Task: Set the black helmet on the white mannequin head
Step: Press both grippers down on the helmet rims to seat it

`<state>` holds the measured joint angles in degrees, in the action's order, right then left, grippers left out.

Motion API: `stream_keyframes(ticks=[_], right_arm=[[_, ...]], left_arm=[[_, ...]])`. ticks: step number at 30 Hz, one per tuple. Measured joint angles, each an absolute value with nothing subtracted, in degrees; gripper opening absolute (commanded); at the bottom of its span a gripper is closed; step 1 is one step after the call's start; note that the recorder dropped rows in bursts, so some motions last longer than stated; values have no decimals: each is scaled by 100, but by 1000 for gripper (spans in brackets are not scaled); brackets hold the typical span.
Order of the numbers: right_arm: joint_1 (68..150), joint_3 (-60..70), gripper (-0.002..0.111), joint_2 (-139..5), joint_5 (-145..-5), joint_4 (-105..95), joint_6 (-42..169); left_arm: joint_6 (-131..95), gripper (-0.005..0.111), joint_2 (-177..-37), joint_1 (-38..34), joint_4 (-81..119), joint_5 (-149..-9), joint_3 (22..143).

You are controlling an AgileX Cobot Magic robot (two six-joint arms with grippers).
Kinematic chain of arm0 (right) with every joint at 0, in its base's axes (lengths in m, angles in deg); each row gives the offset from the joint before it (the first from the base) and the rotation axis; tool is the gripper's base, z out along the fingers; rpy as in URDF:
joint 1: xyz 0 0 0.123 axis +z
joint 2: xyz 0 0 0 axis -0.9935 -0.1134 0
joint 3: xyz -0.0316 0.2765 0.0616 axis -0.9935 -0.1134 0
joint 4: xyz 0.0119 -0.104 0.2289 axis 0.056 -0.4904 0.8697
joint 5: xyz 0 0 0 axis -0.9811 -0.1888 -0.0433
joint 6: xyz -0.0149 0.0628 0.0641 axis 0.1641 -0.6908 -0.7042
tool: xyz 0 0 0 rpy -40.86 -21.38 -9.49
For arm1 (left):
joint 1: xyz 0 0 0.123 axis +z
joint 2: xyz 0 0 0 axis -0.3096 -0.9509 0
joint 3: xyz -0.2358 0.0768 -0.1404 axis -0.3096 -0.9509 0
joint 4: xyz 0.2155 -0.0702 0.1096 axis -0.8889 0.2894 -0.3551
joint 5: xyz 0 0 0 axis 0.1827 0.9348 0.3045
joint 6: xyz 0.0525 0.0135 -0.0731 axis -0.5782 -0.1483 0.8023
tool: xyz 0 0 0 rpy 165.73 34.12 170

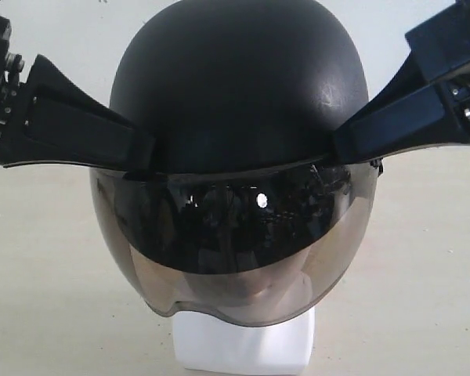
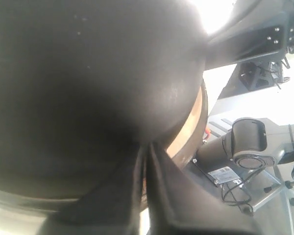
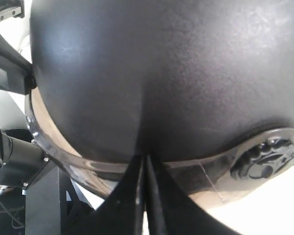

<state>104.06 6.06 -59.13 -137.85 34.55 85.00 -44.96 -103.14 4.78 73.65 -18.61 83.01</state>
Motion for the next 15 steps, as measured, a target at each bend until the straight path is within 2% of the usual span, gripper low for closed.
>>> stream_keyframes(ticks=[15], right_arm=[[10406,111,0,-5907,-13772,3404,8597]], left_arm=[[-4603,4,-10315,478,7214,-1502,7907]])
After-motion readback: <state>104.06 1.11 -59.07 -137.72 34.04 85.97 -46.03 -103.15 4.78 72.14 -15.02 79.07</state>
